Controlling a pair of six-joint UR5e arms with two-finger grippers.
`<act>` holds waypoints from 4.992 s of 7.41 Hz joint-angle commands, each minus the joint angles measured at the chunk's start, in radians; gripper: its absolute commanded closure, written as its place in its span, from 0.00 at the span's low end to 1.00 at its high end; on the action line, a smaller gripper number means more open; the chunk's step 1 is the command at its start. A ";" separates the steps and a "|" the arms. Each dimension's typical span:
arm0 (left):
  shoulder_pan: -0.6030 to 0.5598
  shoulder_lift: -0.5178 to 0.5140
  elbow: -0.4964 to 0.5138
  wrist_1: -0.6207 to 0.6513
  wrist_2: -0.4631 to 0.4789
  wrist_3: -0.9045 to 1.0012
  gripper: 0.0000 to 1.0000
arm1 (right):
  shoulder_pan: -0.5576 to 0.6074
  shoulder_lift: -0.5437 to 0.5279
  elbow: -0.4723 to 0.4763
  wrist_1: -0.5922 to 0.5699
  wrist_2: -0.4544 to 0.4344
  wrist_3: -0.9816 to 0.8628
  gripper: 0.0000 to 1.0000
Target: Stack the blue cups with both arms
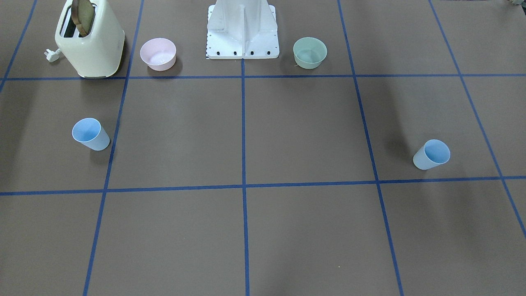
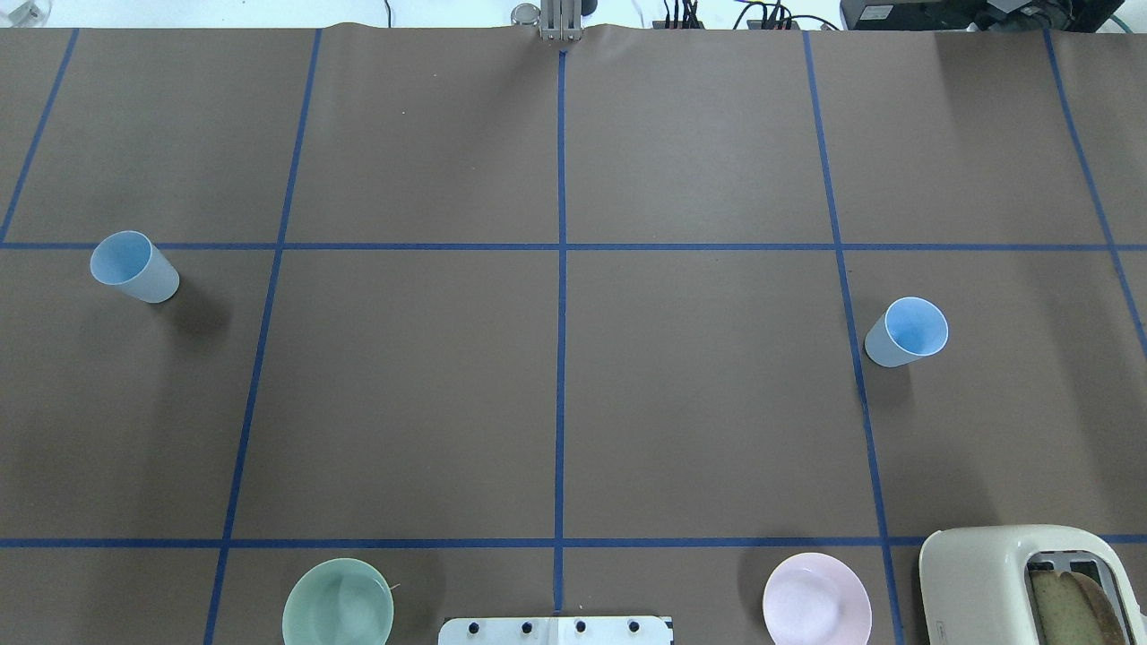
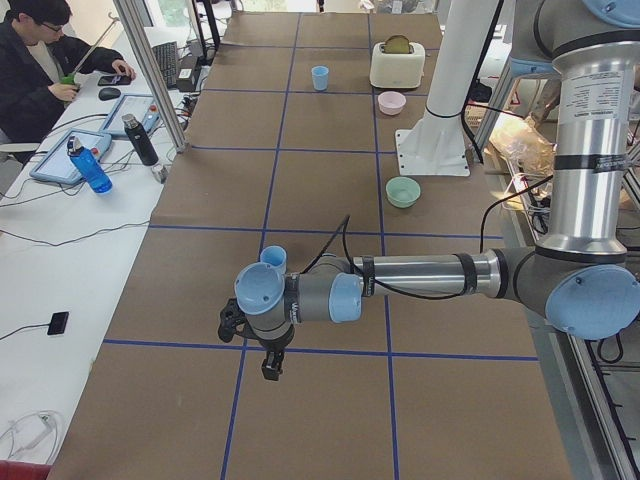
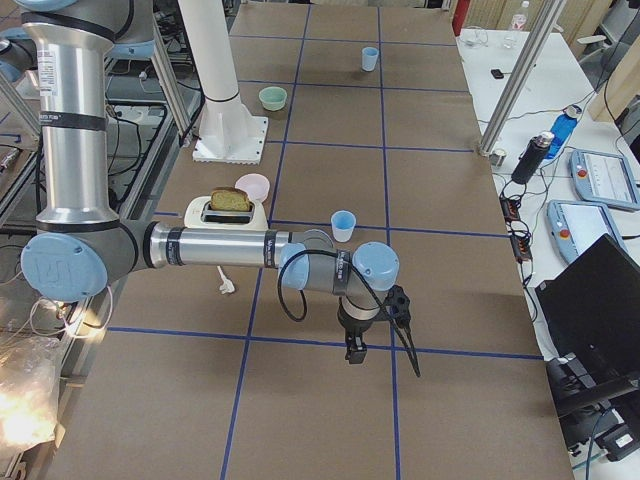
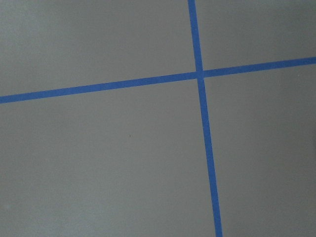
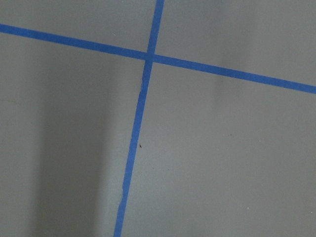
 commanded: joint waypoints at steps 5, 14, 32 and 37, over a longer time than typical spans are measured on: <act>0.000 -0.020 -0.005 -0.001 0.000 0.000 0.01 | 0.000 -0.001 -0.009 0.133 -0.002 0.000 0.00; 0.057 -0.109 -0.035 -0.373 0.011 -0.158 0.01 | -0.011 0.054 0.087 0.337 0.054 0.199 0.00; 0.498 -0.144 -0.098 -0.558 0.128 -0.743 1.00 | -0.075 0.033 0.106 0.373 0.046 0.321 0.00; 0.752 -0.496 -0.169 -0.321 0.355 -1.166 1.00 | -0.075 0.034 0.107 0.373 0.046 0.324 0.00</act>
